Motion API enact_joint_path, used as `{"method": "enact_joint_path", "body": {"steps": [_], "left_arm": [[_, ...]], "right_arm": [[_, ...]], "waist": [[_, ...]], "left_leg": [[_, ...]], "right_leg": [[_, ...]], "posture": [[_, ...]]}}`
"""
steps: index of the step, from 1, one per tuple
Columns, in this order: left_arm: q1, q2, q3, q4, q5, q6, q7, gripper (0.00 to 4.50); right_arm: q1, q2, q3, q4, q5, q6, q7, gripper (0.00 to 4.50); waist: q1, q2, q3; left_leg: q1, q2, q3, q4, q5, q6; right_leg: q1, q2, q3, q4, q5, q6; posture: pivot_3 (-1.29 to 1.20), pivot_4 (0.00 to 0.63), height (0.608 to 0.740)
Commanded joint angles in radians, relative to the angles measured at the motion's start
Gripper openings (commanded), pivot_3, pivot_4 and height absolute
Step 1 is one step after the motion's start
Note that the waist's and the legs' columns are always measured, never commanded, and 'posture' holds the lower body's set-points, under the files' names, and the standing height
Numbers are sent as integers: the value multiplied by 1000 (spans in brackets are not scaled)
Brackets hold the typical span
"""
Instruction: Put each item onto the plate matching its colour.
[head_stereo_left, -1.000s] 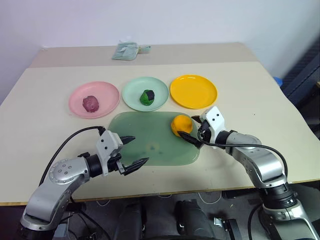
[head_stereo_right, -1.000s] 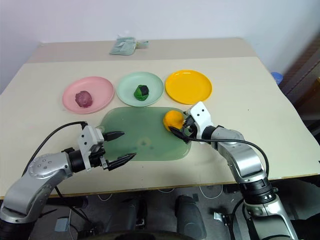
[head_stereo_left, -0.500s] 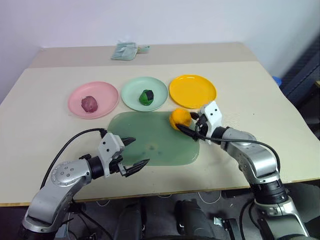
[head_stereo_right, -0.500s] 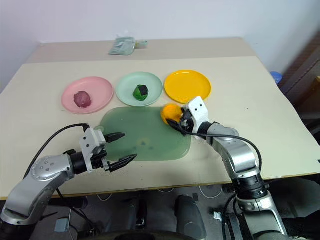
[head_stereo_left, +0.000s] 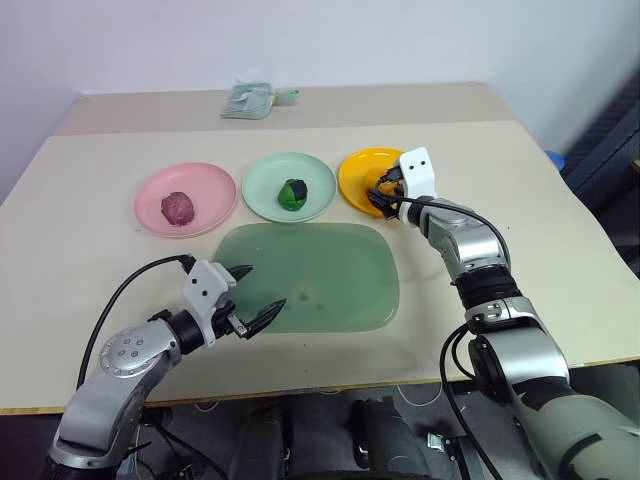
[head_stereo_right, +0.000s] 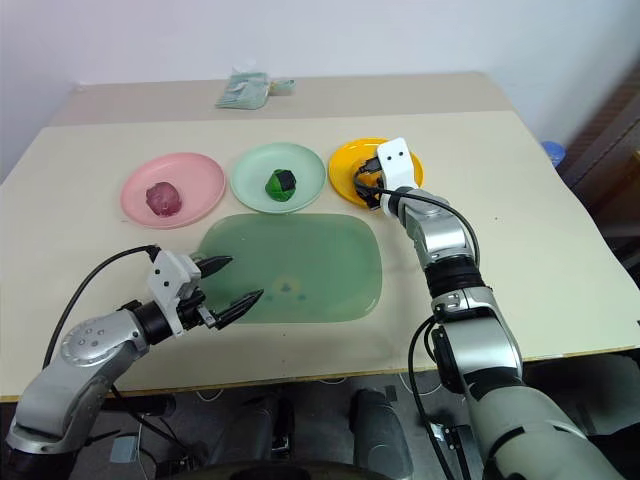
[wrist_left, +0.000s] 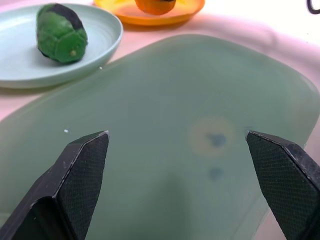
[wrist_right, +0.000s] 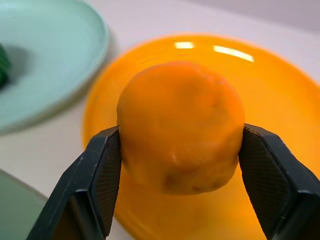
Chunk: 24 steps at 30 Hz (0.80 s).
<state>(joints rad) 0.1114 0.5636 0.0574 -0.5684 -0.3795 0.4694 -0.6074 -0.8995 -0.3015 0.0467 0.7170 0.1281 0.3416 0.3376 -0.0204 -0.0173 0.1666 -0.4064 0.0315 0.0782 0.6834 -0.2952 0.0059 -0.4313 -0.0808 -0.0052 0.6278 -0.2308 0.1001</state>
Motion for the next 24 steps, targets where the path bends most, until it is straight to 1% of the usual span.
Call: {"method": "enact_joint_path", "body": {"steps": [1, 2, 6, 9, 13, 15, 19, 21, 24], "left_arm": [[10, -1, 18, -61, -1, -10, 17, 4500], [19, 0, 20, -69, -2, -10, 19, 4500], [51, 7, 49, -89, -10, -9, 27, 4500], [77, 21, 98, -91, -16, -14, 25, 4500], [146, 48, 235, -55, -28, -41, -1, 4500], [171, 54, 287, -34, -32, -51, -9, 4500], [223, 60, 408, 43, -46, -93, -42, 4500], [231, 60, 420, 56, -45, -102, -48, 4500], [234, 56, 415, 57, -40, -106, -48, 4500]], "right_arm": [[-55, -1, -38, 34, -3, -68, 17, 4257], [-54, -1, -47, 29, 3, -82, 24, 4492], [-6, -34, -70, -84, 24, -129, 92, 4492], [95, -100, -85, -252, 61, -126, 202, 4492], [343, -259, -106, -563, 167, -78, 443, 4492], [452, -330, -130, -673, 219, -38, 518, 4492], [698, -449, -221, -866, 319, 76, 600, 4492], [755, -472, -243, -900, 333, 91, 608, 4492], [789, -483, -260, -913, 331, 92, 605, 4492]], "waist": [[0, 0, 0], [0, 0, 0], [0, 1, 0], [6, 1, 1], [10, 1, 1], [9, 1, 1], [2, 2, 1], [2, 2, 1], [5, 1, 1]], "left_leg": [[0, 0, 0, 0, 0, 0], [0, 0, 0, 0, 0, -1], [0, 1, 0, 0, 0, -1], [0, 1, -1, 0, 0, -1], [-1, 1, -1, 0, 0, 0], [-1, 1, -1, 0, -1, 1], [1, 1, 0, 0, -1, 1], [2, 2, 0, 0, -1, 1], [2, 2, 0, 0, -1, 1]], "right_leg": [[0, 0, 0, 0, 0, 0], [0, 0, 0, 0, 0, 0], [0, 0, 0, 0, 0, 0], [0, 0, 0, 0, 0, 0], [1, -1, 0, -2, -1, -1], [1, -2, 0, -3, -1, -3], [1, -1, 0, -4, -2, -3], [2, -1, 0, -4, -2, -4], [3, -1, 0, -5, -2, -4]], "posture": [[0, 150, 740], [0, 150, 740], [0, 150, 740], [0, 150, 740], [0, 150, 740], [0, 150, 740], [0, 150, 740], [0, 150, 740], [0, 150, 740]]}}
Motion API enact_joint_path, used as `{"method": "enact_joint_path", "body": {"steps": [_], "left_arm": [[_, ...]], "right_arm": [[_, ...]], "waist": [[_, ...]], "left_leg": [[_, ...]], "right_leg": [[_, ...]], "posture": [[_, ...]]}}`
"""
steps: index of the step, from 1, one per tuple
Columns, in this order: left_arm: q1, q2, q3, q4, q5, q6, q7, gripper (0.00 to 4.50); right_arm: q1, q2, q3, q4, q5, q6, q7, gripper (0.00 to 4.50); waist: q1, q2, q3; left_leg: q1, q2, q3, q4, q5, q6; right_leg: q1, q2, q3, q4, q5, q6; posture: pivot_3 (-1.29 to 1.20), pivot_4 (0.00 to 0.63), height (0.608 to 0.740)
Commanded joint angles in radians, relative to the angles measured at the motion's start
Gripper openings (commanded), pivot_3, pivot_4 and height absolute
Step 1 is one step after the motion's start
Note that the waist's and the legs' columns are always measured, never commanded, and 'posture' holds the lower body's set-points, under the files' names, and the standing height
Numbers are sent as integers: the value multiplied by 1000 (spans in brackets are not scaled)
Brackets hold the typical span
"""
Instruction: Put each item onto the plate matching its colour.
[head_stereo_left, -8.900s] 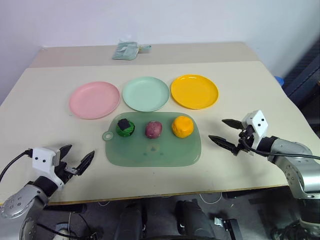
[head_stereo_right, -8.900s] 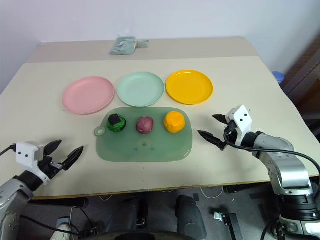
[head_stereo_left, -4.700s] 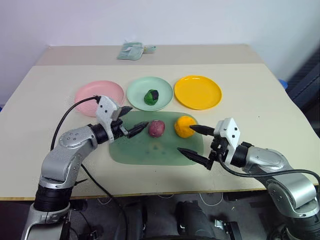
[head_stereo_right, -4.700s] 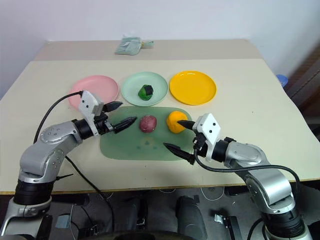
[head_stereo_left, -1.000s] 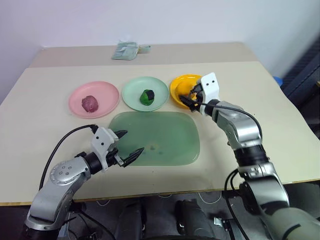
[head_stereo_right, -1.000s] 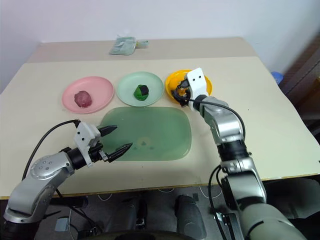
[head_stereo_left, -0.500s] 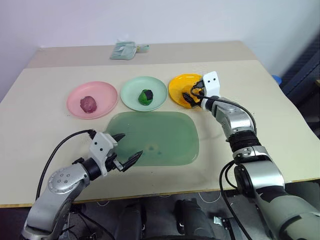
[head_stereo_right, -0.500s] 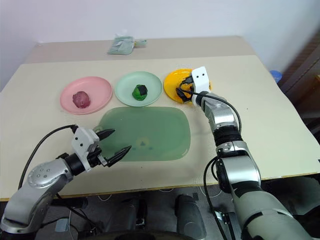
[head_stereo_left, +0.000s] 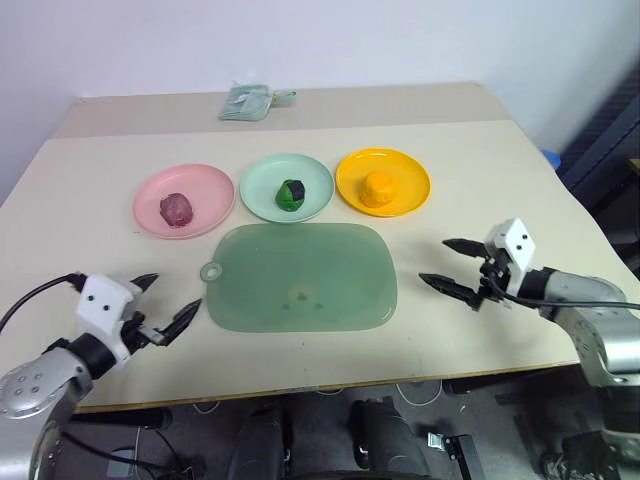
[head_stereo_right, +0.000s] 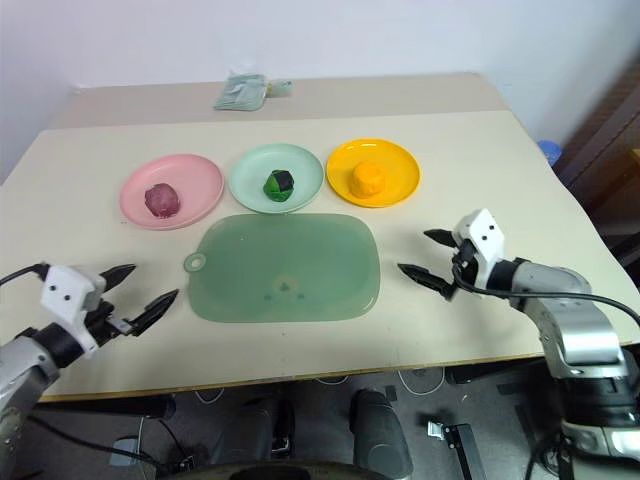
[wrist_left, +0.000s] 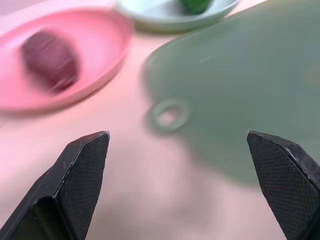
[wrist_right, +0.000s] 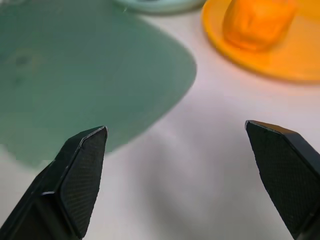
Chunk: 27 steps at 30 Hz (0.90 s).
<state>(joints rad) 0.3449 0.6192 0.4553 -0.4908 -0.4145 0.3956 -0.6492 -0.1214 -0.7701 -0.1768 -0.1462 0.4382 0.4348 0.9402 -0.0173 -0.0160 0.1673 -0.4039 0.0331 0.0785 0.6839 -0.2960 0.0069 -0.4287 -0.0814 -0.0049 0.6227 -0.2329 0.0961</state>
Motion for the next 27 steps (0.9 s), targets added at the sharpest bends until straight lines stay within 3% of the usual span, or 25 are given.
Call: {"method": "enact_joint_path", "body": {"steps": [1, 27], "left_arm": [[5, -1, 19, -18, -3, -37, -8, 4500], [114, -152, -73, -182, 19, -20, 145, 4500]], "right_arm": [[16, -12, -39, -58, 25, 6, -4, 4492], [-147, -13, 48, 33, -6, 22, 25, 4492]], "waist": [[3, 0, 0], [6, 0, 0]], "left_leg": [[0, 0, 0, 0, 0, 0], [-2, -1, 0, 0, 0, 0]], "right_leg": [[0, 0, 0, 0, 0, 0], [0, 0, 0, -3, 0, 0]], "posture": [[0, 150, 740], [0, 150, 740]]}}
